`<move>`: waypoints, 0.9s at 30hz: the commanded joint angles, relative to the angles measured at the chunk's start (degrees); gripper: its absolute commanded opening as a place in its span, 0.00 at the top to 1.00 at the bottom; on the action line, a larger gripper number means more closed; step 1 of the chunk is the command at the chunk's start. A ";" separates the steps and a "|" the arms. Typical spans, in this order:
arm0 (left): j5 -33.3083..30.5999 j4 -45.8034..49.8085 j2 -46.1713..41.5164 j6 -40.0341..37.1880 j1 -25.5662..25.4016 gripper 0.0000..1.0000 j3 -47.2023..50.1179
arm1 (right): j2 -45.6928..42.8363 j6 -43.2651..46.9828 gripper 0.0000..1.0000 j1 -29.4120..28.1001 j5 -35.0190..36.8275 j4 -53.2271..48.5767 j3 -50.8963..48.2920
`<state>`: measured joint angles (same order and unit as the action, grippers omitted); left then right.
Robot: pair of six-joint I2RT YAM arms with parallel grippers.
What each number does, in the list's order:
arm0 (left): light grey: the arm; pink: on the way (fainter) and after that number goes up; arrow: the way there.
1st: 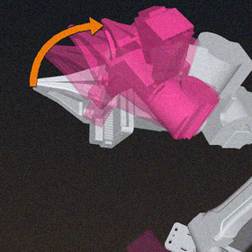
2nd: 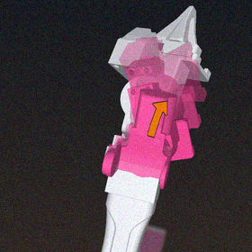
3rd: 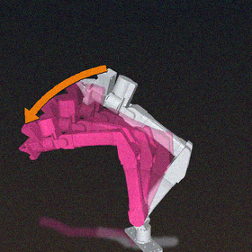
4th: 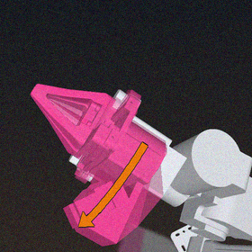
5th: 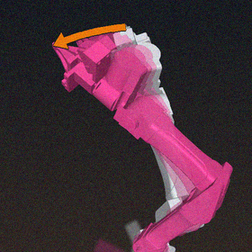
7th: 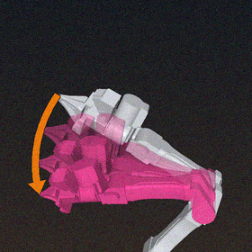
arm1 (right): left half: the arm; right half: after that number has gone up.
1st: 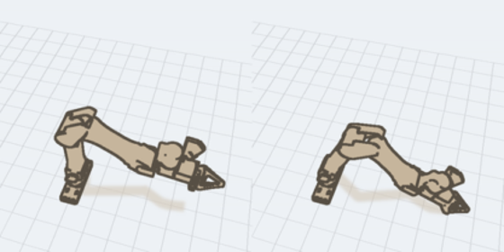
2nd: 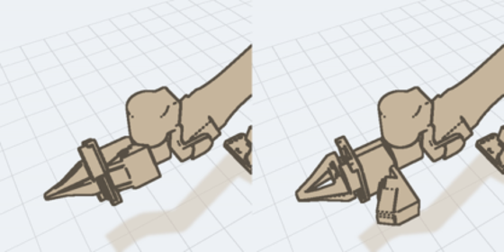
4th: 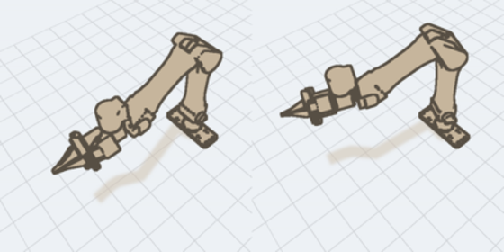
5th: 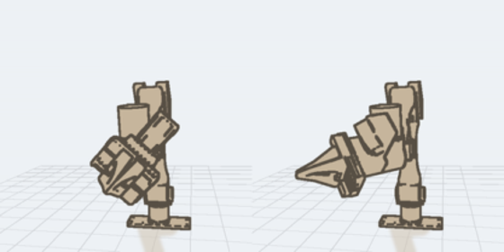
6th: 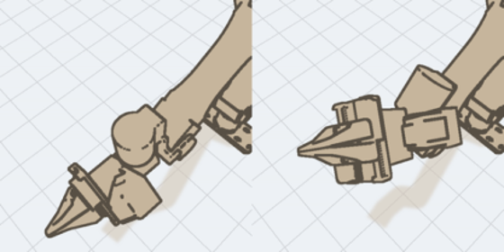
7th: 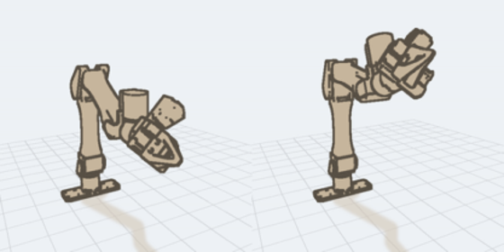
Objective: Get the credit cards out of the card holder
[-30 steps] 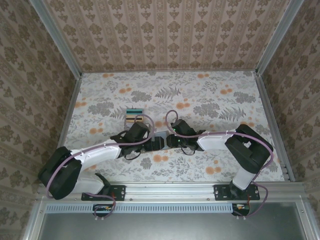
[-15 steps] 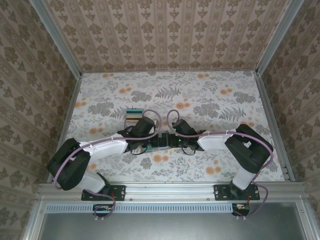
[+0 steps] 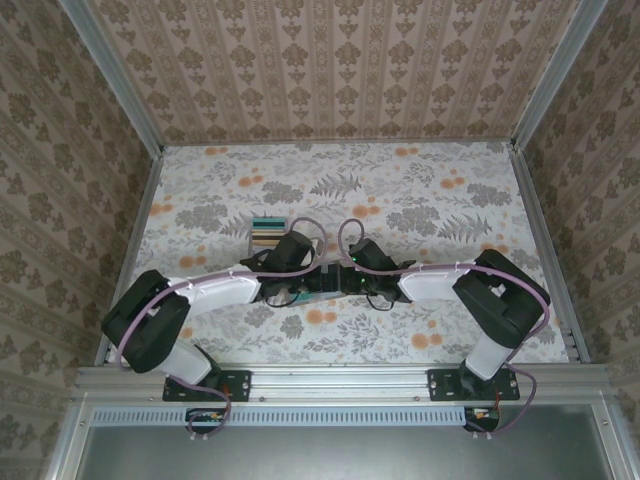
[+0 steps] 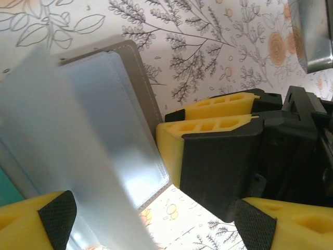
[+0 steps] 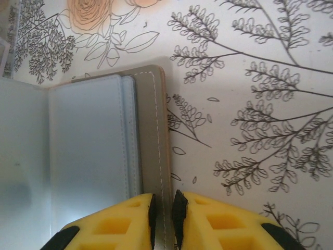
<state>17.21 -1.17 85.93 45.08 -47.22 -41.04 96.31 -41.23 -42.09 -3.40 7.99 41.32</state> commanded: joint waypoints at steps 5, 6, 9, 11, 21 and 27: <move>-1.43 -4.74 1.38 0.68 -1.91 0.01 -2.19 | -2.04 0.37 0.75 -1.86 0.73 -1.55 -1.87; -1.63 -4.26 0.92 0.49 -1.91 0.01 -2.17 | -2.33 0.32 0.74 -1.77 1.16 -1.87 -1.99; -2.04 -2.71 -0.44 0.02 -1.82 0.01 -2.09 | -3.29 0.10 0.73 -1.50 2.31 -2.49 -2.35; -2.79 -1.65 -1.96 -0.17 -1.41 0.01 -1.41 | -3.80 0.19 0.73 -1.35 2.51 -2.89 -2.40; -6.04 4.54 -17.69 1.18 7.79 0.34 10.88 | -5.60 1.02 0.74 -1.40 1.85 -4.37 -0.42; -5.38 5.25 -22.17 1.36 11.16 0.74 15.52 | -4.75 0.98 0.77 -3.14 -1.48 -4.02 3.25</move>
<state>11.77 2.63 64.71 46.70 -36.75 -26.48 92.29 -40.71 -44.14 -2.37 4.51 41.67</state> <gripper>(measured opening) 0.281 0.232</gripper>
